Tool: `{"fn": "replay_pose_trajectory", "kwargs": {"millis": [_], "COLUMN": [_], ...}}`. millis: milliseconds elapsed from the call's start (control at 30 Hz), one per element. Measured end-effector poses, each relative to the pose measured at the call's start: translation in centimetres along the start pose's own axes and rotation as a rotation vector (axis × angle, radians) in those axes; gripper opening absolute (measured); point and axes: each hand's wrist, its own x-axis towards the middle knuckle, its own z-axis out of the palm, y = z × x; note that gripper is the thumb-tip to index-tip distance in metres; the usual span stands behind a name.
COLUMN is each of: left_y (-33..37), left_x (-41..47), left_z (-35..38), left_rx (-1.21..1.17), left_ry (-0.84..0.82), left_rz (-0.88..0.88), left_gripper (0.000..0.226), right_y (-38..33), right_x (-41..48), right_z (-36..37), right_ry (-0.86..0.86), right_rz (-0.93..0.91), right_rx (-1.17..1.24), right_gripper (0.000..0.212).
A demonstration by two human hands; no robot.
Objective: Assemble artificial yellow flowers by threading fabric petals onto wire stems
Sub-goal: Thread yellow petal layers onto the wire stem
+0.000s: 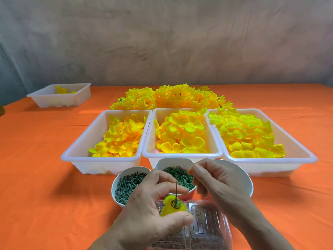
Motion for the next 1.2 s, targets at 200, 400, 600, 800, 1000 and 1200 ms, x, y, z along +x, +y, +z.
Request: {"fn": "replay_pose_trajectory", "kwargs": {"millis": [200,400,600,800,1000,1200], "left_y": [0.7,1.1,1.4,1.5,1.4,0.8], "left_x": [-0.6,-0.7,-0.6,-0.6,0.0,0.8], "left_z": [1.0,1.6,1.6,1.2,1.0,1.6], "left_rx": [0.307,0.222,0.085,0.082,0.151,0.05], "left_ry": [0.254,0.349,0.302,0.237,0.223,0.209], "left_rz": [0.139,0.087,-0.029,-0.074,-0.025,0.052], "left_gripper": [0.033,0.022,0.017,0.028,0.021,0.018], "right_y": [0.6,0.6,0.7,0.5,0.4,0.3], "right_x": [-0.4,-0.4,-0.4,-0.1,-0.3,-0.4], "right_z": [0.7,1.4,1.5,1.7,1.7,1.4], "right_ry": [-0.052,-0.06,-0.094,-0.113,-0.131,-0.092], "right_rz": [0.004,0.012,0.015,0.012,0.015,0.013], "right_rx": [-0.115,-0.074,-0.024,-0.071,-0.116,-0.088], "right_gripper": [0.021,0.024,0.018,0.017,0.02,0.022]}}
